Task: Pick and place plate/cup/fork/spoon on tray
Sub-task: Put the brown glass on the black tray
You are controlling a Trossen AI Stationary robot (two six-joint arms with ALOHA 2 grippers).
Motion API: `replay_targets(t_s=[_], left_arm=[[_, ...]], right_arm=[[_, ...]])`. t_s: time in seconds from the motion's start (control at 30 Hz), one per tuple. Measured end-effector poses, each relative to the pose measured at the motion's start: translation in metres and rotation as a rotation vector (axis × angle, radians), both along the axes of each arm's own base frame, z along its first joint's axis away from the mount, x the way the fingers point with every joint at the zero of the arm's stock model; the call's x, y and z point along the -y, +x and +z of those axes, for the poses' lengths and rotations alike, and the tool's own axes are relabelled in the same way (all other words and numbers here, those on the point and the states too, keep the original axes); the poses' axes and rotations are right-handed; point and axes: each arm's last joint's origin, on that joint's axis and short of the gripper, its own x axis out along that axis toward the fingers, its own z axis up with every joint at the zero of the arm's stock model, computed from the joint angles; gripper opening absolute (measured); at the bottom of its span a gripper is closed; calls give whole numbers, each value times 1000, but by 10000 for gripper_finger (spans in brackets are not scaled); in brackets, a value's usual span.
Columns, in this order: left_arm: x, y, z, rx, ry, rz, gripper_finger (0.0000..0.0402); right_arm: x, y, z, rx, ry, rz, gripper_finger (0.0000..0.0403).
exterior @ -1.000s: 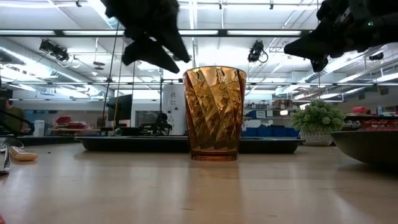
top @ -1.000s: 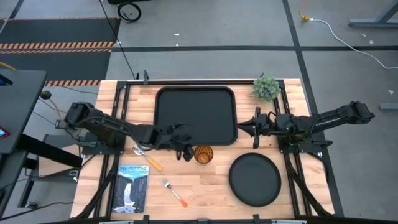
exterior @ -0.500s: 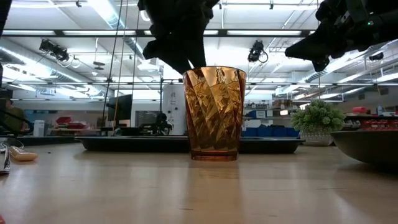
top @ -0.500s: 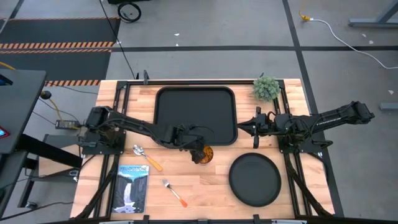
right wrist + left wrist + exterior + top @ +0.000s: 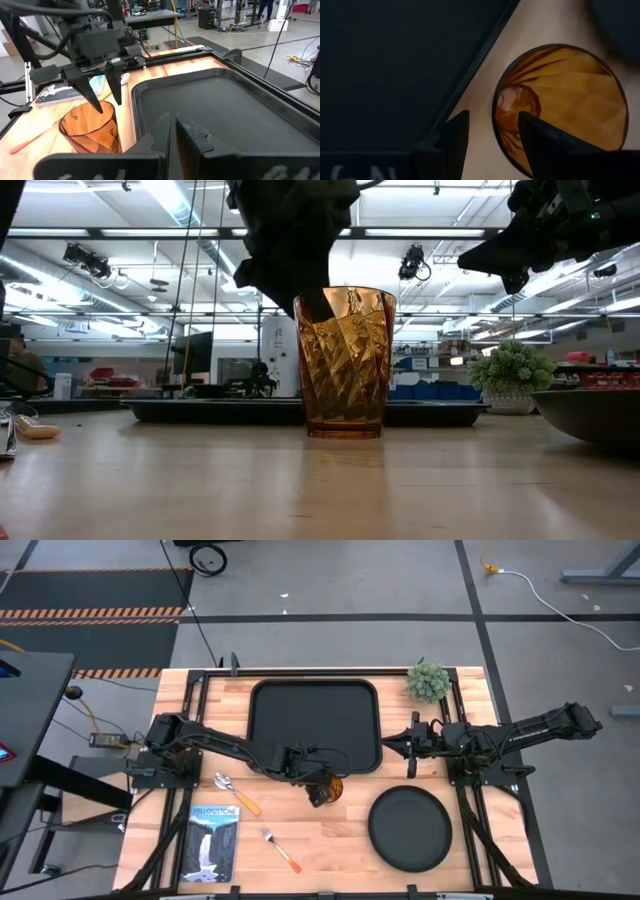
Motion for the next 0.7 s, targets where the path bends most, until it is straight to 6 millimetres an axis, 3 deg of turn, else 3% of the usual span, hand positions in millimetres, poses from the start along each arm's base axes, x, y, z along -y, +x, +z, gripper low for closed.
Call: replay_targets(t_s=[0.3, 0.7], left_arm=[[1, 2, -6, -10, -3, -3, 160], [1, 3, -6, -9, 0, -3, 92]], right_arm=[[0, 0, 1, 14, 3, 3, 32], [0, 0, 2, 20, 0, 4, 32]])
